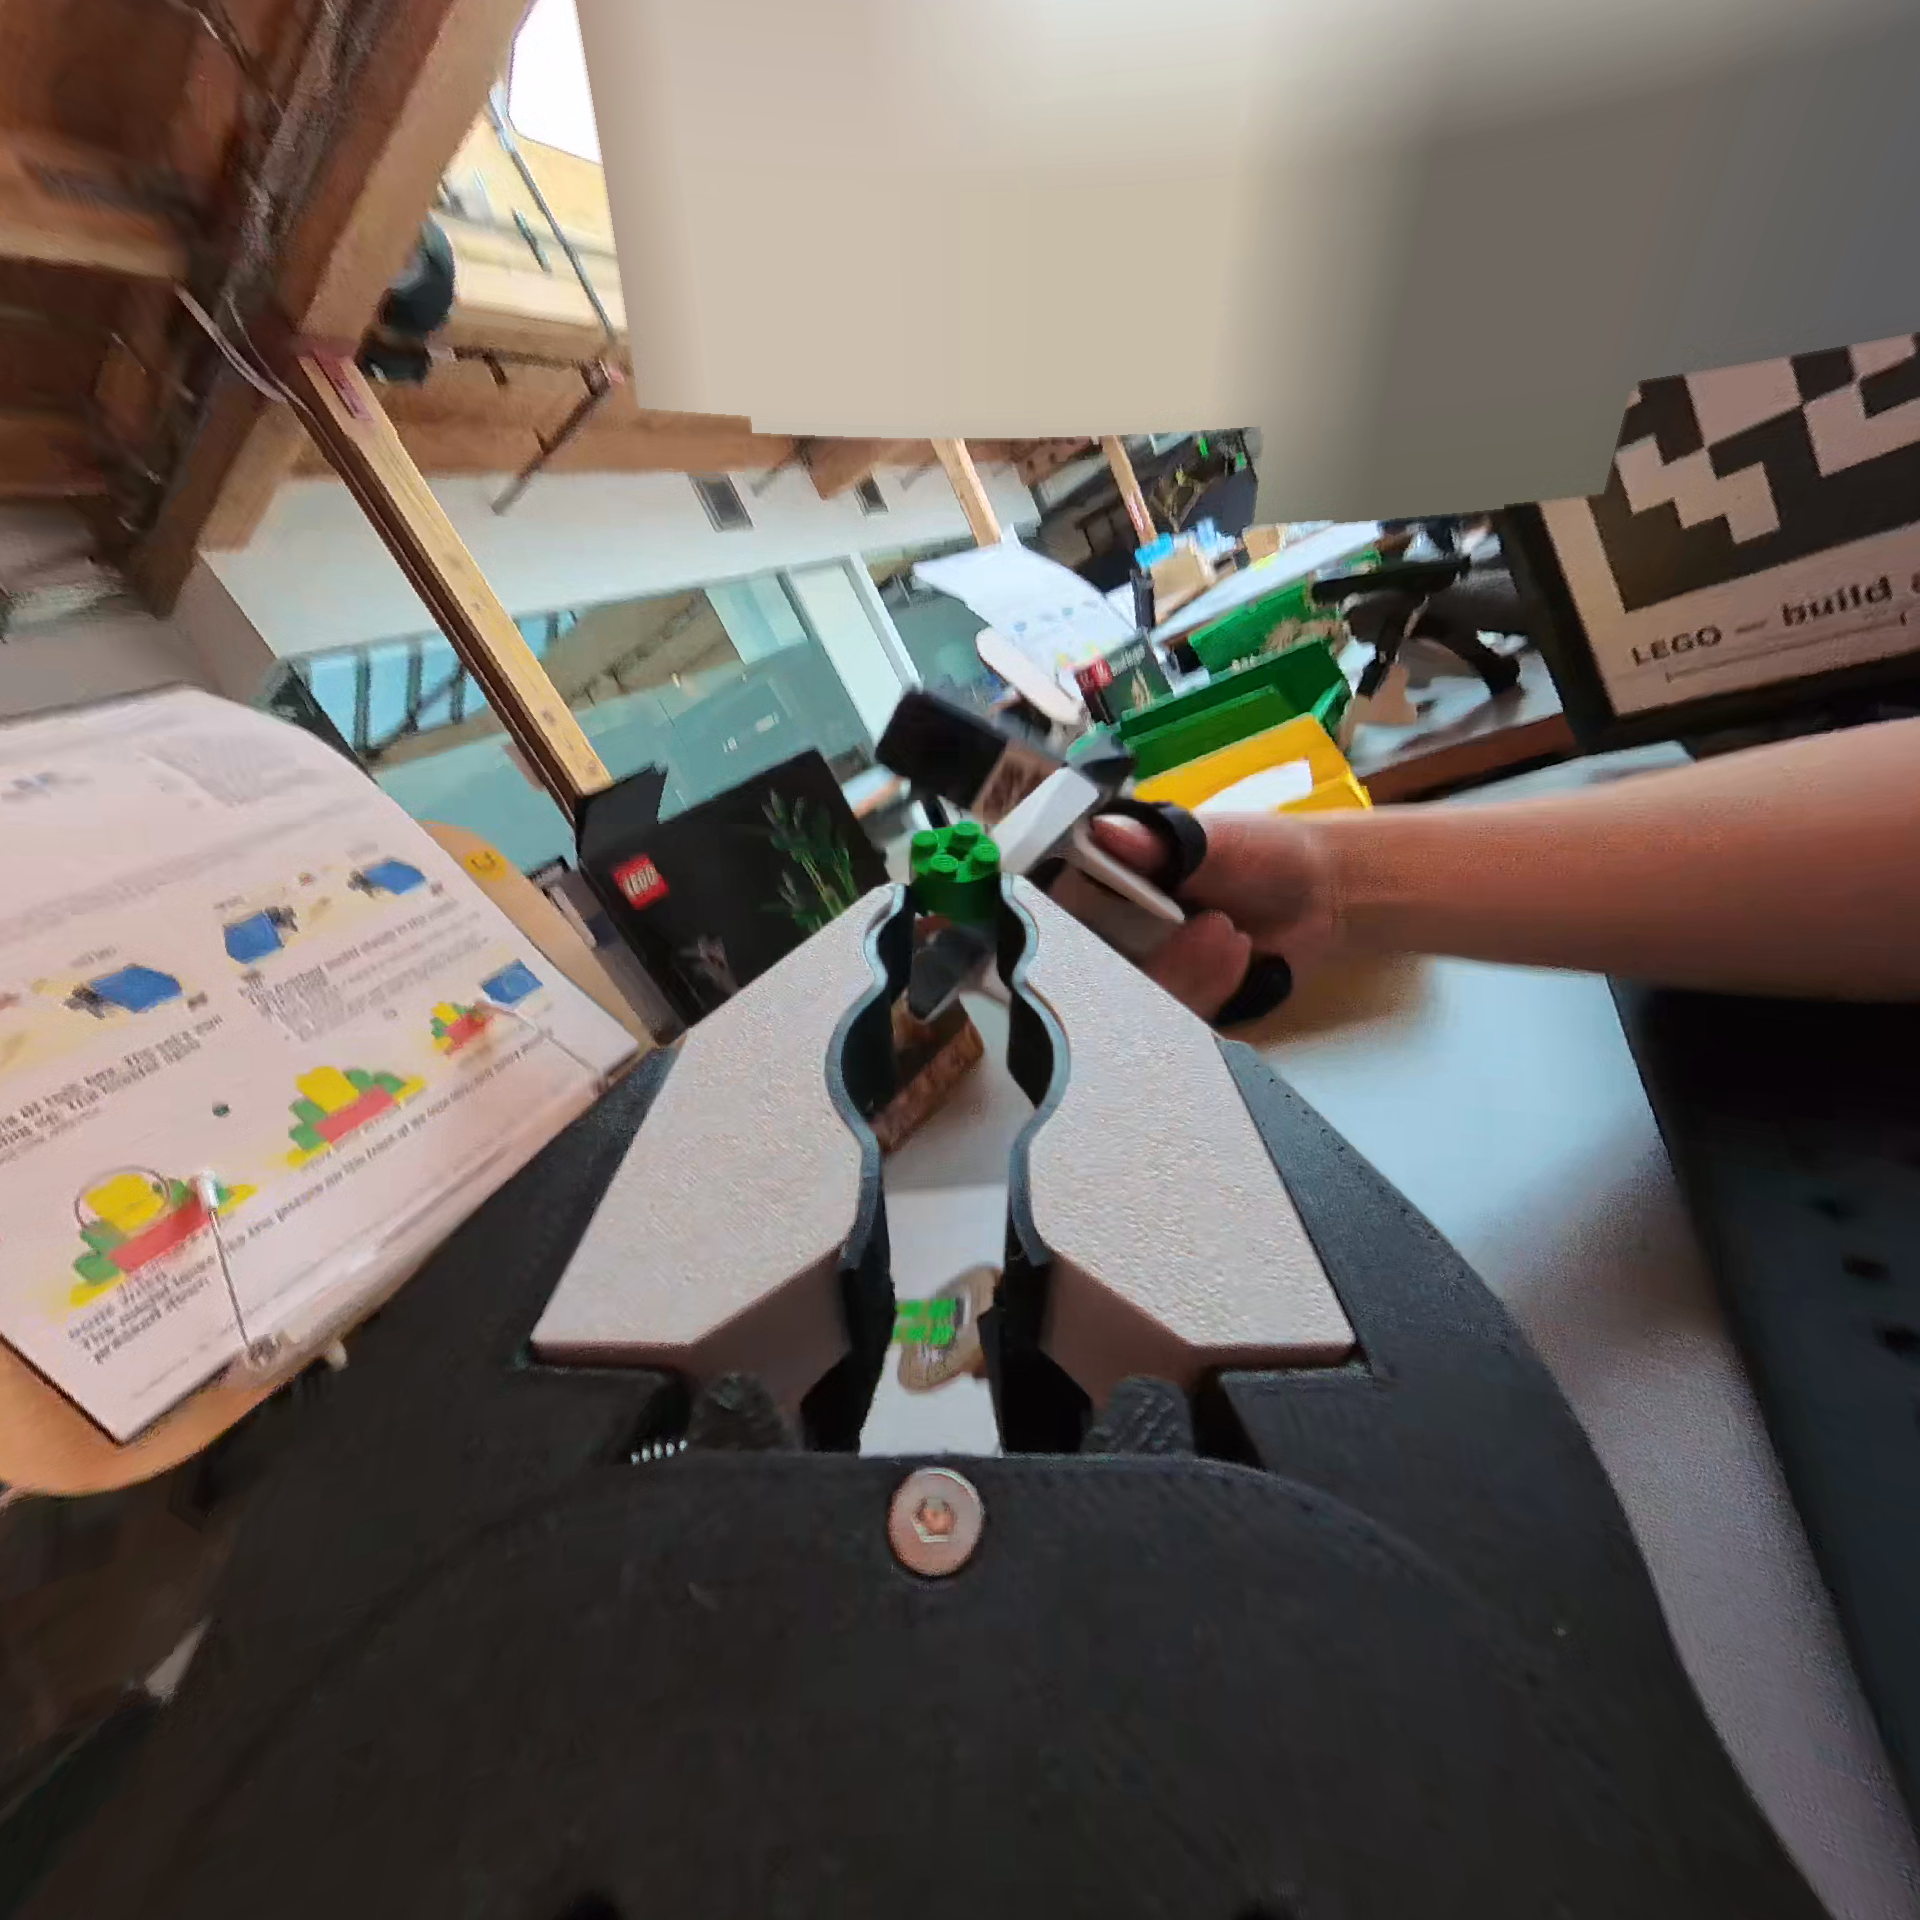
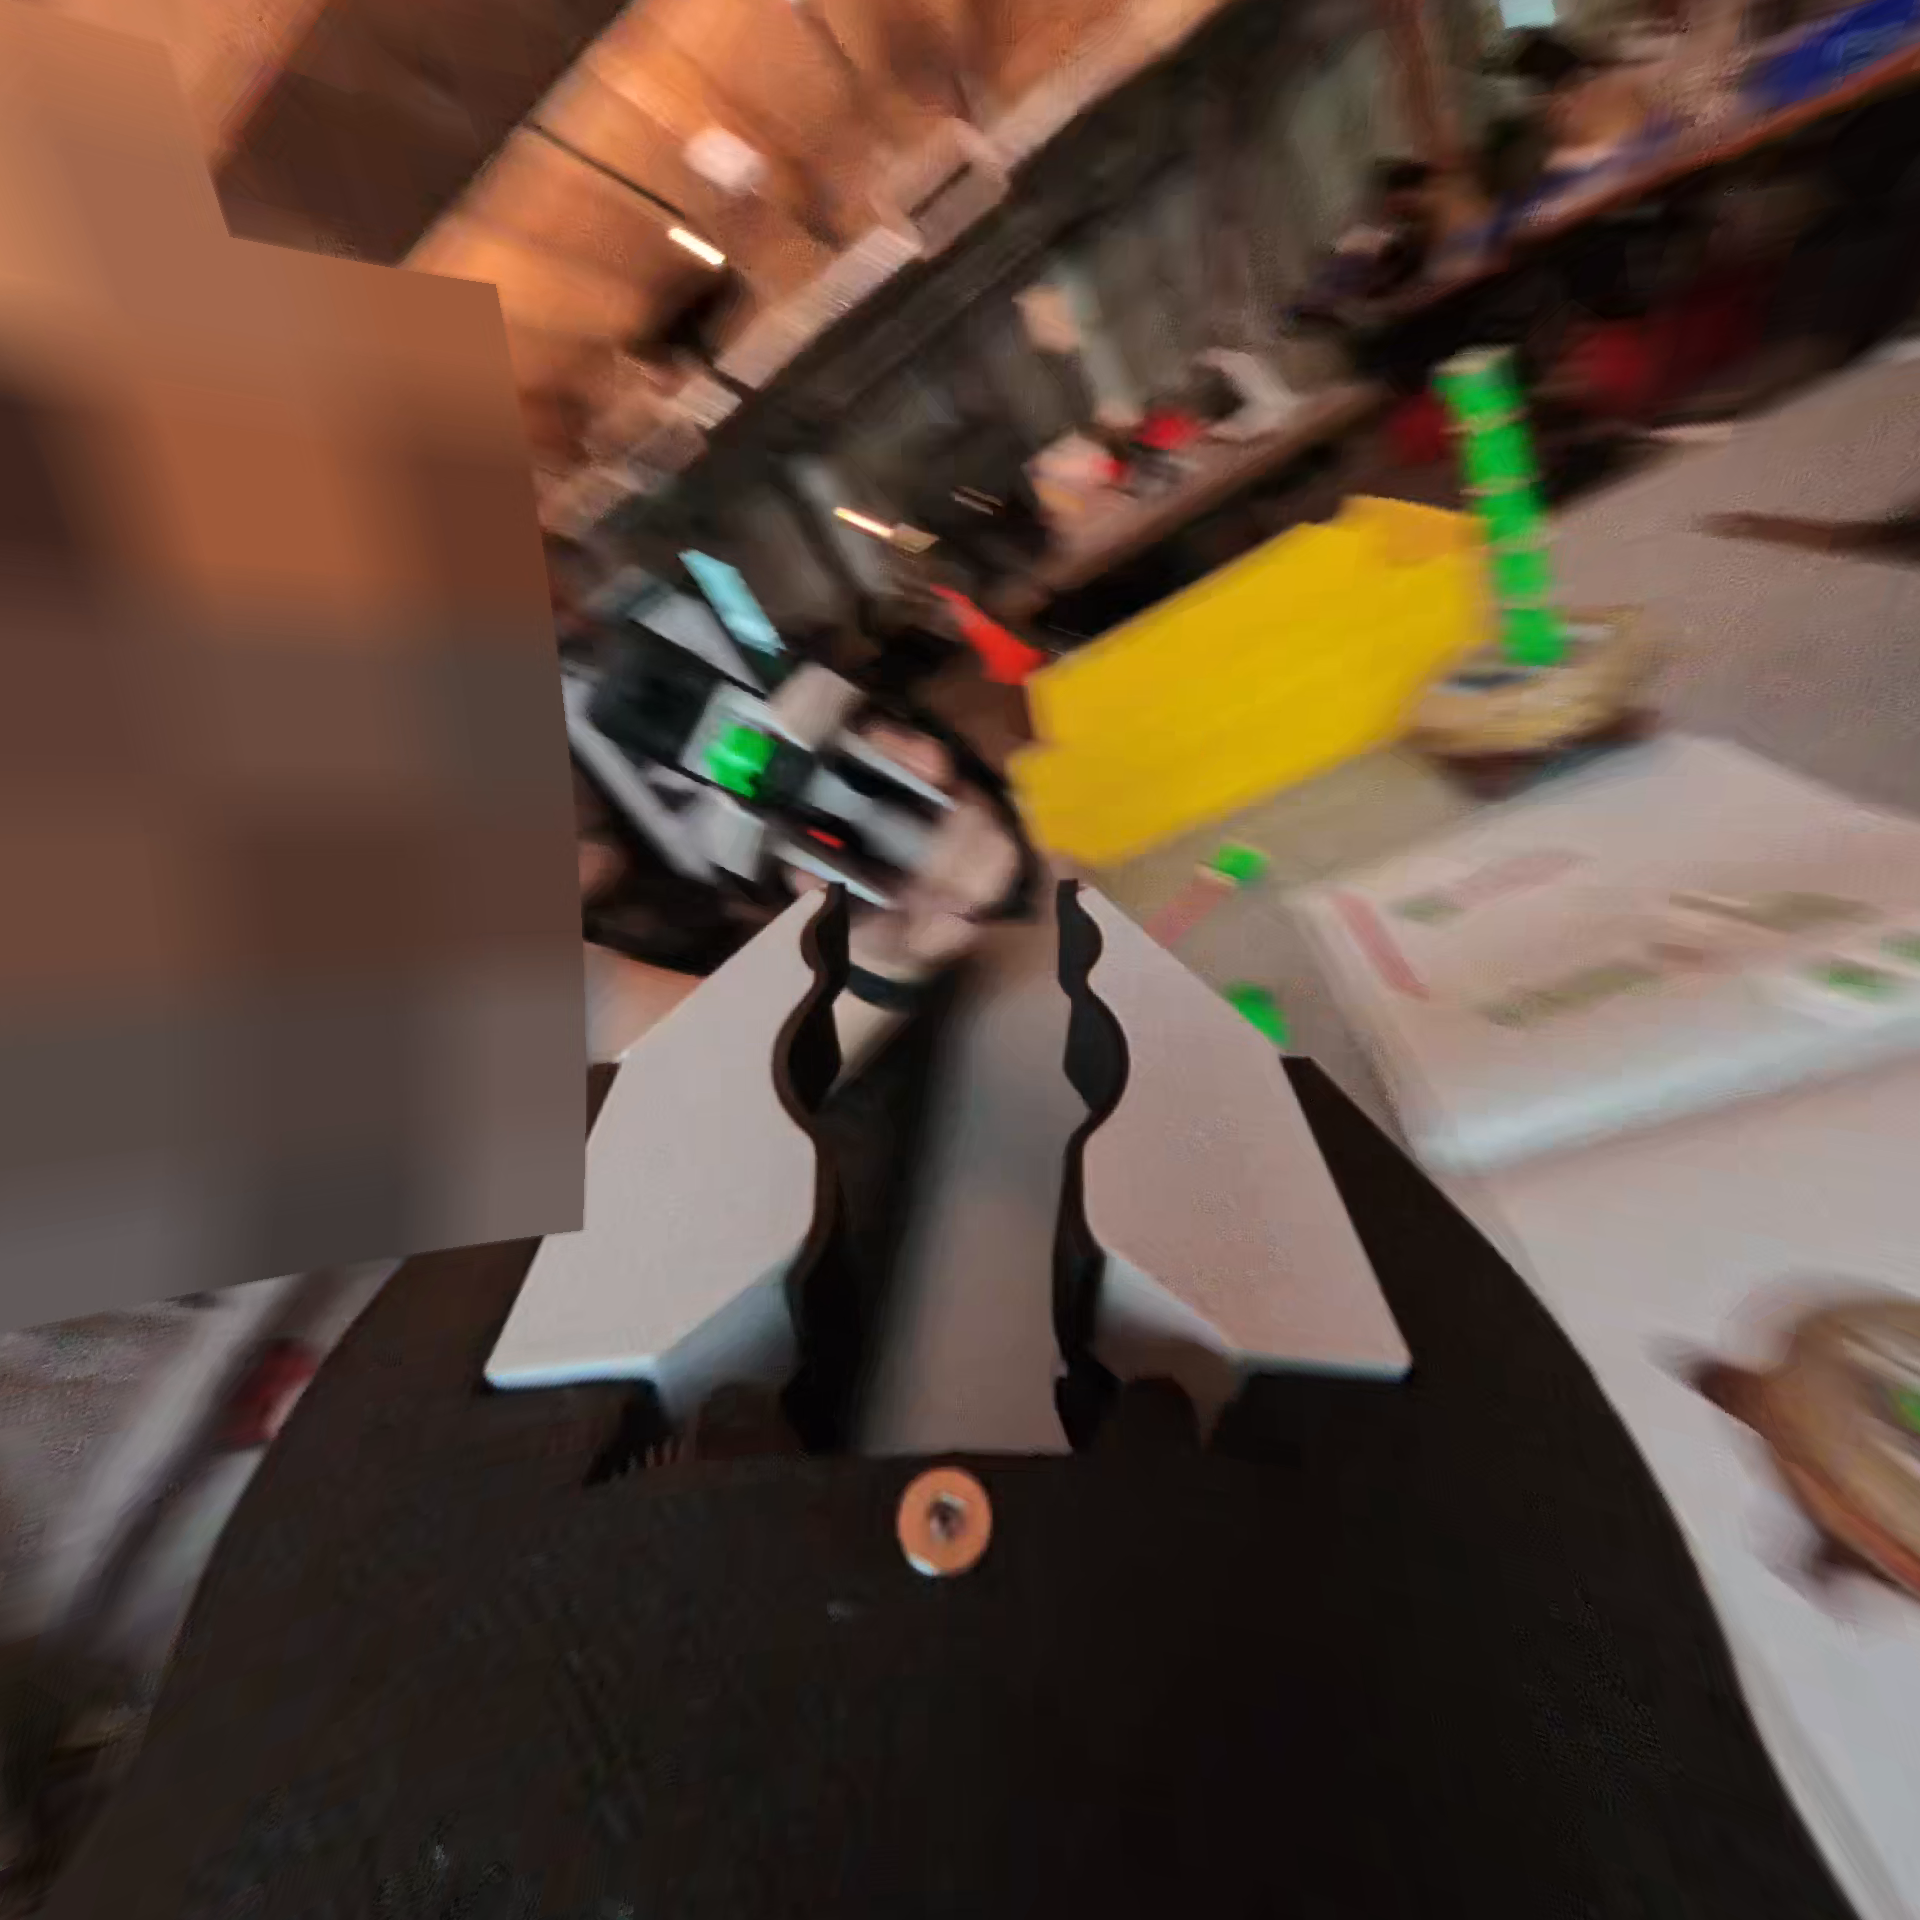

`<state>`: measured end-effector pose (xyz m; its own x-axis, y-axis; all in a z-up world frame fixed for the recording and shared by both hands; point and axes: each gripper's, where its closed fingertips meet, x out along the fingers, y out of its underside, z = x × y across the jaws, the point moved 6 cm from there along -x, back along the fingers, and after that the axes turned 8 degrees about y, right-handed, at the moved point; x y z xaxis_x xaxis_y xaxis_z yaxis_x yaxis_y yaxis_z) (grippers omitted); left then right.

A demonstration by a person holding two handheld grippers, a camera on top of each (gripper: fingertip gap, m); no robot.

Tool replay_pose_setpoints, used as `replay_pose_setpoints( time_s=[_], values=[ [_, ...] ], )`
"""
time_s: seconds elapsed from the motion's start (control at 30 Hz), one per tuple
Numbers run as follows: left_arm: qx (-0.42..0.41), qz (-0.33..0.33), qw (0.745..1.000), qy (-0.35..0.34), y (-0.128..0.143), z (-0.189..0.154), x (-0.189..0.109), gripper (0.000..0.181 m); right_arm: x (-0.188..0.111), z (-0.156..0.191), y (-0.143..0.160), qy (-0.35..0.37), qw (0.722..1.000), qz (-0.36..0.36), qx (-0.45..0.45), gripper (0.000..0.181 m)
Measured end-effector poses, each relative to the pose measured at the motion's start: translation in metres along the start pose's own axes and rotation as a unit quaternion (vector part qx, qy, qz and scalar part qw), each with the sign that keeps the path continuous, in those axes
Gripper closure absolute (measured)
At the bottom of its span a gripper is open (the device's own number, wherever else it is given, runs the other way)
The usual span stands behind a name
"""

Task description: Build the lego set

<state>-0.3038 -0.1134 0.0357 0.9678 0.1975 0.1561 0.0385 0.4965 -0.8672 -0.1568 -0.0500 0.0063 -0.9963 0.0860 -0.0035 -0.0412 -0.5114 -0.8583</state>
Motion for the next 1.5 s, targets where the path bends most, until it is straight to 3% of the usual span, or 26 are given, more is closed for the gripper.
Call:
replay_pose_setpoints(
  time_s=[0.07,0.13,0.2,0.3,0.53,0.73,0.8,0.9,0.97,1.03,1.1,1.13,1.2,1.27,1.4,1.5],
  values=[
    [-0.028,0.053,0.998,0.004,0.014,0.007,0.001,0.168,-0.031,-0.032,0.013,0.202,0.968,0.091,-0.122,0.150],
    [-0.055,0.096,0.994,0.017,0.028,0.011,0.002,0.168,-0.053,-0.048,0.042,0.287,0.912,0.231,-0.179,0.148],
    [-0.073,0.140,0.987,0.026,0.043,0.013,0.003,0.167,-0.062,-0.055,0.062,0.316,0.873,0.312,-0.202,0.149],
    [-0.078,0.174,0.981,0.033,0.054,0.013,0.004,0.167,-0.063,-0.061,0.077,0.326,0.841,0.377,-0.212,0.148],
    [-0.081,0.208,0.973,0.054,0.064,0.007,0.008,0.167,-0.063,-0.072,0.090,0.338,0.811,0.425,-0.219,0.151],
    [-0.084,0.224,0.969,0.063,0.070,0.004,0.010,0.167,-0.065,-0.079,0.096,0.338,0.811,0.435,-0.198,0.156],
    [-0.084,0.225,0.969,0.064,0.070,0.003,0.010,0.167,-0.065,-0.080,0.097,0.335,0.812,0.436,-0.198,0.166],
    [-0.084,0.225,0.968,0.066,0.070,0.003,0.010,0.167,-0.062,-0.077,0.090,0.328,0.825,0.409,-0.211,0.167],
    [-0.085,0.223,0.969,0.067,0.069,0.003,0.010,0.167,-0.054,-0.067,0.074,0.313,0.857,0.345,-0.220,0.167],
    [-0.097,0.216,0.969,0.075,0.067,0.001,0.011,0.167,-0.041,-0.044,0.048,0.250,0.921,0.232,-0.188,0.167],
    [-0.132,0.198,0.967,0.096,0.063,-0.003,0.015,0.167,-0.027,-0.013,0.022,0.119,0.981,0.106,-0.110,0.167],
    [-0.153,0.190,0.964,0.107,0.062,-0.005,0.017,0.167,-0.023,-0.001,0.014,0.056,0.994,0.065,-0.063,0.167],
    [-0.192,0.182,0.955,0.135,0.060,-0.010,0.021,0.167,-0.013,0.006,0.007,0.006,0.999,0.031,-0.010,0.168],
    [-0.212,0.180,0.949,0.150,0.061,-0.014,0.023,0.167,-0.002,0.013,0.011,-0.010,0.999,0.049,-0.018,0.168],
    [-0.209,0.188,0.947,0.154,0.063,-0.014,0.022,0.167,0.011,0.028,0.004,0.040,0.988,0.104,-0.107,0.168],
    [-0.207,0.190,0.949,0.146,0.065,-0.009,0.019,0.167,0.017,0.033,-0.008,0.103,0.959,0.187,-0.186,0.167]
  ],
)
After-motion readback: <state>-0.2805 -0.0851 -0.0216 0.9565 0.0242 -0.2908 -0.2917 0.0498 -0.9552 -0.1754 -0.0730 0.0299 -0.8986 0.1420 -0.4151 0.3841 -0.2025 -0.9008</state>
